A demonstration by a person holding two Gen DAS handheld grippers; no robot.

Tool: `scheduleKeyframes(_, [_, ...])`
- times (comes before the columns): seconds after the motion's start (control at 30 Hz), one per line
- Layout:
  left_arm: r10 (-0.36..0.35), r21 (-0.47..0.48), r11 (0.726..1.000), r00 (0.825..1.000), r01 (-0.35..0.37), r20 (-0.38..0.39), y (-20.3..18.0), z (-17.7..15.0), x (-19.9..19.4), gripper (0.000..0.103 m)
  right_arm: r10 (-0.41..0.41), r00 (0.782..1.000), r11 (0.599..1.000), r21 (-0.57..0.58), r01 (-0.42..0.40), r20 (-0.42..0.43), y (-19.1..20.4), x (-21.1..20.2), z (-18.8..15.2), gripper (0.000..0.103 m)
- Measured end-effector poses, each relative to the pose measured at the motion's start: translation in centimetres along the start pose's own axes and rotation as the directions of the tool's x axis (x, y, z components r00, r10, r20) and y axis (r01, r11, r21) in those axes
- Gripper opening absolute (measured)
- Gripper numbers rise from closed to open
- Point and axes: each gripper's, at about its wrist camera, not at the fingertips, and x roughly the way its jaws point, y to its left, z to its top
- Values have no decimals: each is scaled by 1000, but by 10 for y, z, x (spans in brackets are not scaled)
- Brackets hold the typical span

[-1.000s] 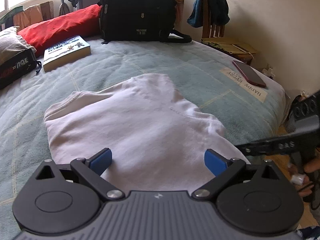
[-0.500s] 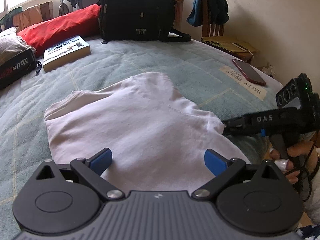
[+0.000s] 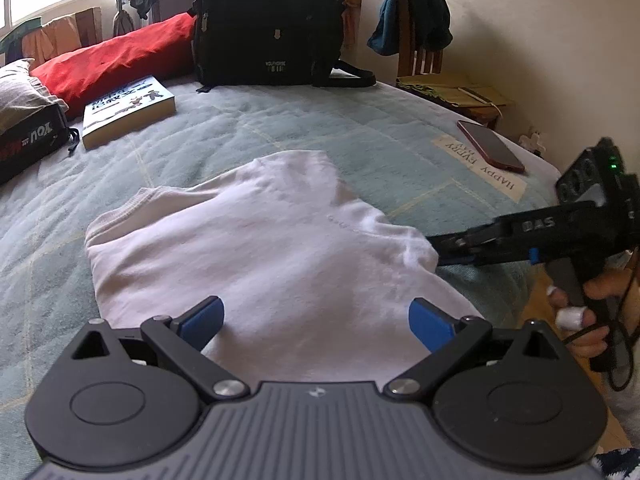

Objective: Fold clothes

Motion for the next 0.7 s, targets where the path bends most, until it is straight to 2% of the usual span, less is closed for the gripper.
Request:
scheduleKeyframes(0.03, [4, 0, 1000, 1000, -4, -1, 0, 0, 0, 99, -7, 1000, 1000, -5, 7, -9, 1, 3, -2, 21])
scheduleKeyframes(0.07, [8, 2, 1000, 1000, -8, -1, 0, 0, 0, 99, -16, 1000, 1000, -13, 16, -19, 2, 3, -5, 14])
scheduleKeyframes(0.2, [9, 1, 1000, 1000, -9, 6, 0, 0, -3, 99, -34, 999, 999, -14, 33, -23, 3, -13, -17, 11])
scheduleKeyframes(0.27, [6, -2, 1000, 1000, -6, 11, 0, 0, -4, 99, -28, 1000, 999, -16, 28, 2, 5, -24, -20, 16])
scheduleKeyframes(0.33, [4, -2, 1000, 1000, -4, 10, 0, 0, -4, 99, 8, 999, 999, -36, -7, 36, 10, -29, -19, 17])
scheduleKeyframes(0.4, [7, -2, 1000, 1000, -7, 10, 0, 0, -5, 99, 37, 997, 998, -56, -33, 67, 14, -31, -17, 30])
scheduleKeyframes(0.43, [9, -1, 1000, 1000, -9, 10, 0, -1, -5, 99, 39, 996, 997, -63, -34, 77, 15, -28, -15, 45])
scheduleKeyframes(0.47, [11, -1, 1000, 1000, -11, 10, 0, -1, -6, 99, 43, 995, 997, -69, -37, 85, 16, -24, -12, 52])
scheduleKeyframes(0.6, [24, -4, 1000, 1000, -24, 12, 2, -1, -8, 99, 54, 995, 995, -92, -47, 79, 24, -2, -10, 52])
scheduleKeyframes(0.7, [32, -9, 999, 999, -32, 12, 4, 0, -8, 99, 34, 995, 988, -151, -20, 91, 38, 1, -17, 52])
